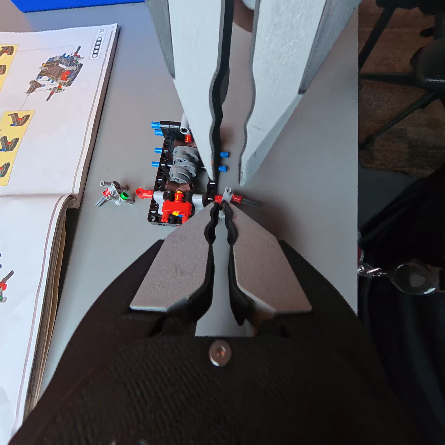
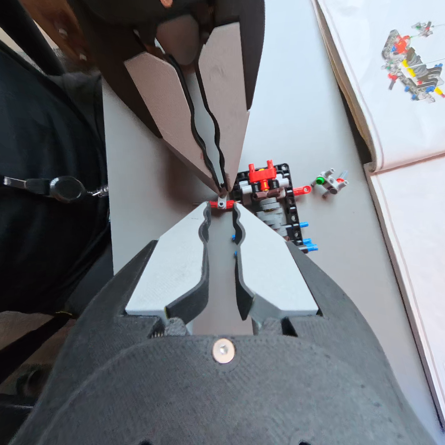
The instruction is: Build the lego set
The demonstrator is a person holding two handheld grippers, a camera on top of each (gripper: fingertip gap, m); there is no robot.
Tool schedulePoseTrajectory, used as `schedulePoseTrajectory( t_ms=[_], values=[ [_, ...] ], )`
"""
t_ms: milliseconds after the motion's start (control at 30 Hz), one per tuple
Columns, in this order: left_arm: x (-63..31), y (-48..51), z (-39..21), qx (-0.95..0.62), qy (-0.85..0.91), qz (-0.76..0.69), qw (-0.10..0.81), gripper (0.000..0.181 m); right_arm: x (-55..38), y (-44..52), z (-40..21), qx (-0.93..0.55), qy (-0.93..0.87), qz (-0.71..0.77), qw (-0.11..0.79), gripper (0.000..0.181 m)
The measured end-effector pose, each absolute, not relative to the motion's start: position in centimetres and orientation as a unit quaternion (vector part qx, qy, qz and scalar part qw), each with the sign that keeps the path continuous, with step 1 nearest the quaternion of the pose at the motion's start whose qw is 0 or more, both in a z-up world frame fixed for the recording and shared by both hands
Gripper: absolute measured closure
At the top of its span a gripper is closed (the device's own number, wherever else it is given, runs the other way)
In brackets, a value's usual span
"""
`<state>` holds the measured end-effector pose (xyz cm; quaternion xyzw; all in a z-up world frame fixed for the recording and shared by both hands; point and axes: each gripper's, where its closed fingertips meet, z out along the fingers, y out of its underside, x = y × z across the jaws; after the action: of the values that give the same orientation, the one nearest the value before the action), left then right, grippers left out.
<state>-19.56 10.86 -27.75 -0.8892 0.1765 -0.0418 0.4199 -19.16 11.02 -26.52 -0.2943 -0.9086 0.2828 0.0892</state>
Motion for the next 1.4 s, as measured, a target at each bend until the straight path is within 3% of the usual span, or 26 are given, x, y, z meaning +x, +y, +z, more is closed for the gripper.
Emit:
schedulePoseTrajectory(
  t_ms=[200, 367, 733, 1067, 1400],
  values=[
    [-19.7, 10.7, -27.7, -0.894, 0.153, -0.019, 0.421, 0.179, -19.5, 11.4, -28.6, -0.302, -0.917, 0.236, 0.11, 0.169],
    [-18.6, 10.0, -27.7, -0.891, 0.132, -0.079, 0.427, 0.178, -19.2, 11.7, -28.7, -0.315, -0.913, 0.234, 0.11, 0.181],
    [-20.5, 9.8, -27.7, -0.894, 0.108, -0.067, 0.429, 0.173, -17.9, 10.0, -28.3, -0.328, -0.894, 0.296, 0.07, 0.171],
    [-21.1, 8.0, -26.9, -0.895, 0.097, -0.069, 0.429, 0.166, -17.0, 11.4, -26.0, -0.353, -0.874, 0.314, 0.116, 0.17],
    [-26.8, 3.6, -27.6, -0.906, 0.027, -0.033, 0.422, 0.164, -17.9, 18.7, -24.5, -0.444, -0.775, 0.403, 0.201, 0.16]
  ],
)
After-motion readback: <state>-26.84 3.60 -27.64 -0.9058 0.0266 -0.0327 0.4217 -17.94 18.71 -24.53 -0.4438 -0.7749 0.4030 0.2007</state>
